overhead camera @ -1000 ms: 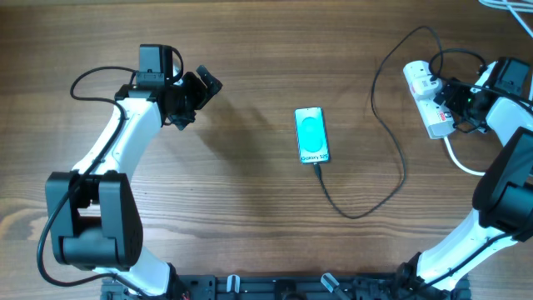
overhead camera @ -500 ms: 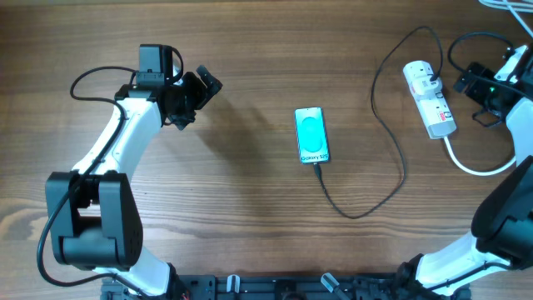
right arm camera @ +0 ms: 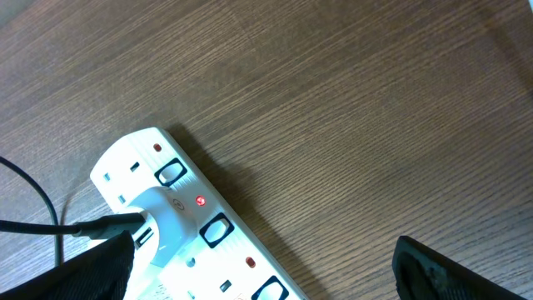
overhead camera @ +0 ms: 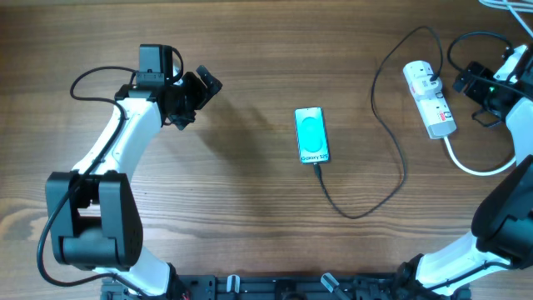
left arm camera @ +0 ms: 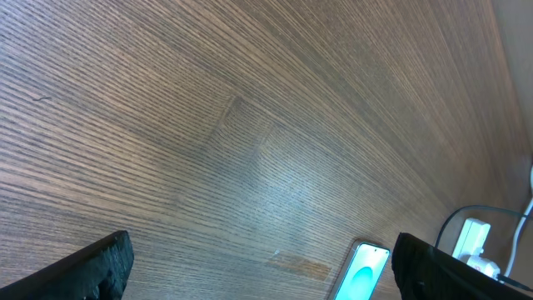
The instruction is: Plug charger to phone and switch on socket
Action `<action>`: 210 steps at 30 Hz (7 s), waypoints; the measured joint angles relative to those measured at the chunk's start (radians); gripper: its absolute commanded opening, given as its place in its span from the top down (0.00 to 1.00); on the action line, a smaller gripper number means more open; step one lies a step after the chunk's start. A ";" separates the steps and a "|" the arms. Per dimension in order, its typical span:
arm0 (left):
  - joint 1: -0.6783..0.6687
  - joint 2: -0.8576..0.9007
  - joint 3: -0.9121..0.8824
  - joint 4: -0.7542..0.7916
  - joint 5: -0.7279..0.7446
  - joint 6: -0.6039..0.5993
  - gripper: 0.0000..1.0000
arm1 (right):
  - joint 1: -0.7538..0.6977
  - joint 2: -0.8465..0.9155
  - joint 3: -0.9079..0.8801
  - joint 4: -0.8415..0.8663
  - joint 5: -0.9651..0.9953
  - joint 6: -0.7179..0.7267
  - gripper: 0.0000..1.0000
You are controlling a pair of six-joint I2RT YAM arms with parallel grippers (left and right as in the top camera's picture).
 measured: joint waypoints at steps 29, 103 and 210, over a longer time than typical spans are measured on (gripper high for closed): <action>0.000 0.000 0.000 0.000 0.000 0.000 0.00 | 0.000 0.000 0.000 0.000 0.000 0.000 0.00; 0.090 -0.893 -1.195 0.708 -0.152 0.565 0.00 | 0.000 0.000 0.000 0.001 -0.001 0.000 0.01; 0.047 -1.759 -1.200 0.415 -0.344 0.837 0.00 | 0.034 -0.392 -0.001 0.000 -0.007 0.000 0.00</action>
